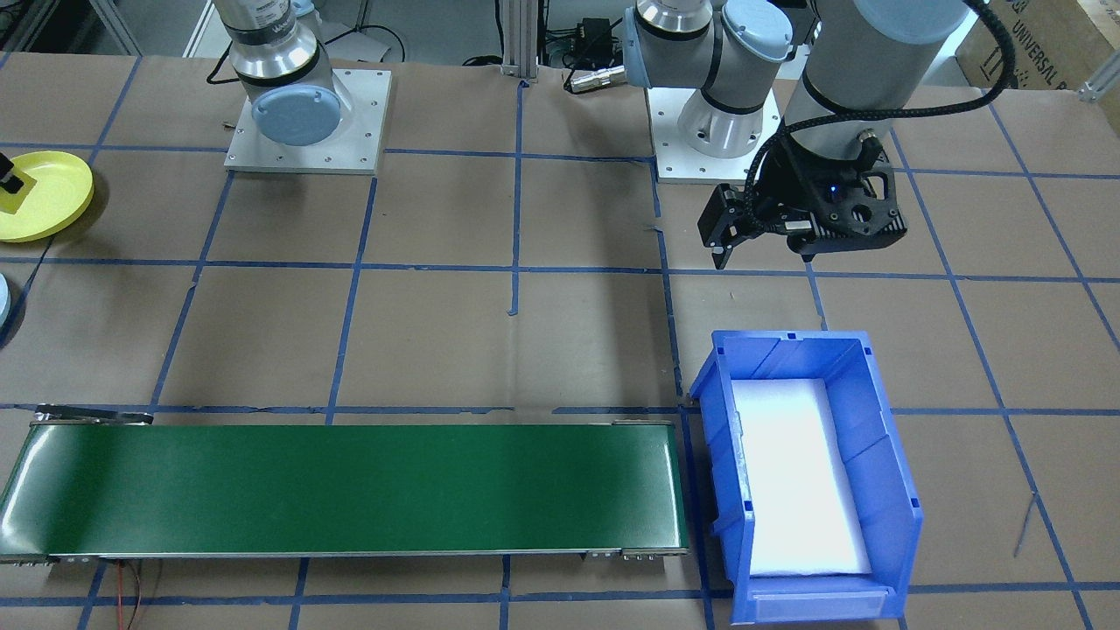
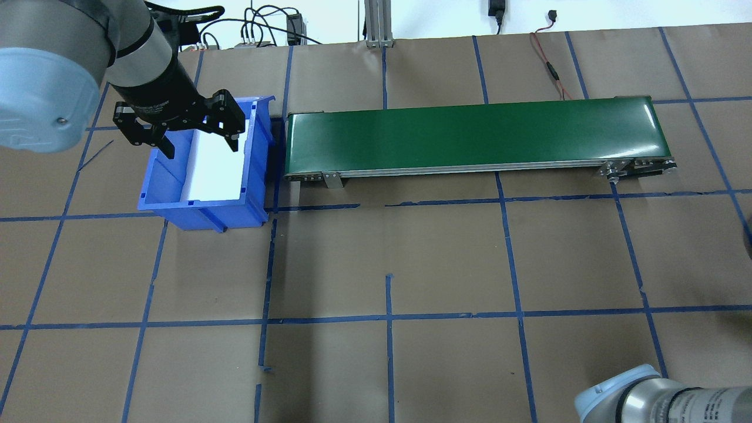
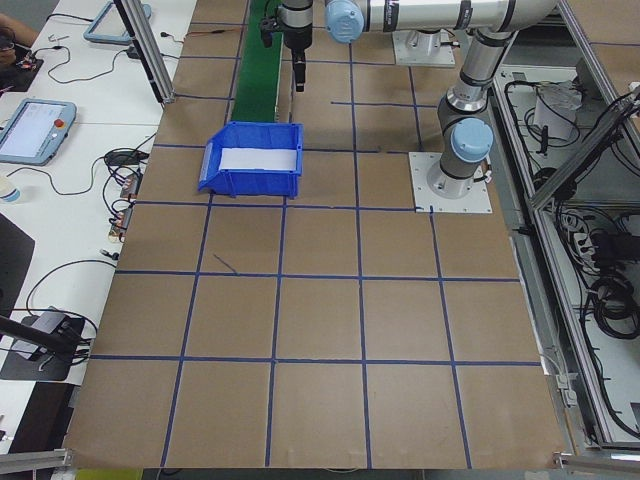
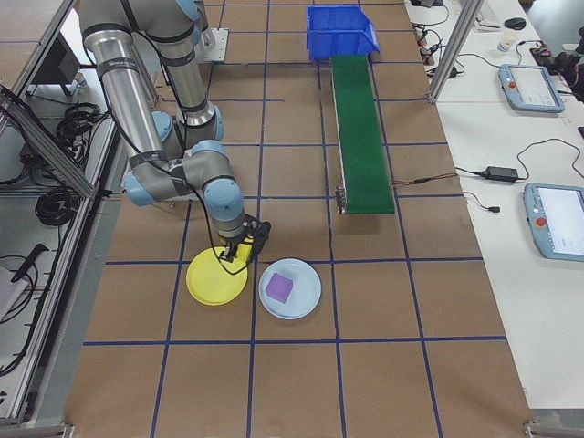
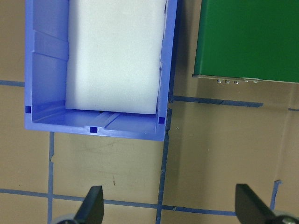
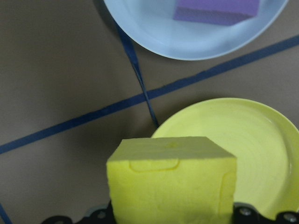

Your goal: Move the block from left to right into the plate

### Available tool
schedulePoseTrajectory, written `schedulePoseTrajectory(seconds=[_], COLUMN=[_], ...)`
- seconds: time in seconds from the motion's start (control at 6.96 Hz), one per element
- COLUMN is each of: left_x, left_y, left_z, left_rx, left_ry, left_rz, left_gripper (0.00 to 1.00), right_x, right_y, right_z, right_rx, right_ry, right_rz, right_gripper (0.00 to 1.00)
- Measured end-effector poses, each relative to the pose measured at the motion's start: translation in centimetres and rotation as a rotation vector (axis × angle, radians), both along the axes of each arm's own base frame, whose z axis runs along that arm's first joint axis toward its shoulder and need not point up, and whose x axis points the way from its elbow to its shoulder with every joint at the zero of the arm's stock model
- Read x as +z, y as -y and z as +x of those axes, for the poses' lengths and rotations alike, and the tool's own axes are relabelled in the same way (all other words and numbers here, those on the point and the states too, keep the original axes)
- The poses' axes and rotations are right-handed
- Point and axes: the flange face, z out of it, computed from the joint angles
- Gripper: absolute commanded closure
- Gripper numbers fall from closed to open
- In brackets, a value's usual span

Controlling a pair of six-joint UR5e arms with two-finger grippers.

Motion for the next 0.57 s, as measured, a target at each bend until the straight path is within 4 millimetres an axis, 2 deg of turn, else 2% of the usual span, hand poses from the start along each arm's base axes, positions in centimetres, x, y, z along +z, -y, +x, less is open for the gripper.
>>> schedulePoseTrajectory(seconds=[0.14,0.29,0.57], left_x=[0.0,0.0,-0.1], left_y=[0.0,0.0,0.0], left_z=[0.0,0.0,-0.1], left_rx=[0.000,-0.001,-0.003], left_ry=[-0.001,-0.001,-0.002], left_rz=[0.000,0.000,0.002], left_gripper=[0.00,0.00,0.00], right_x=[-1.2,-2.4,-3.1], right_y=[-2.6,-3.8,-3.9], right_z=[-1.3,-2.3,-3.7], right_rx=[-0.026,-0.044,-0.053], right_ry=[0.016,0.030,0.024], right_rz=[0.000,-0.003,-0.023], right_gripper=[0.28,0.00,0.00])
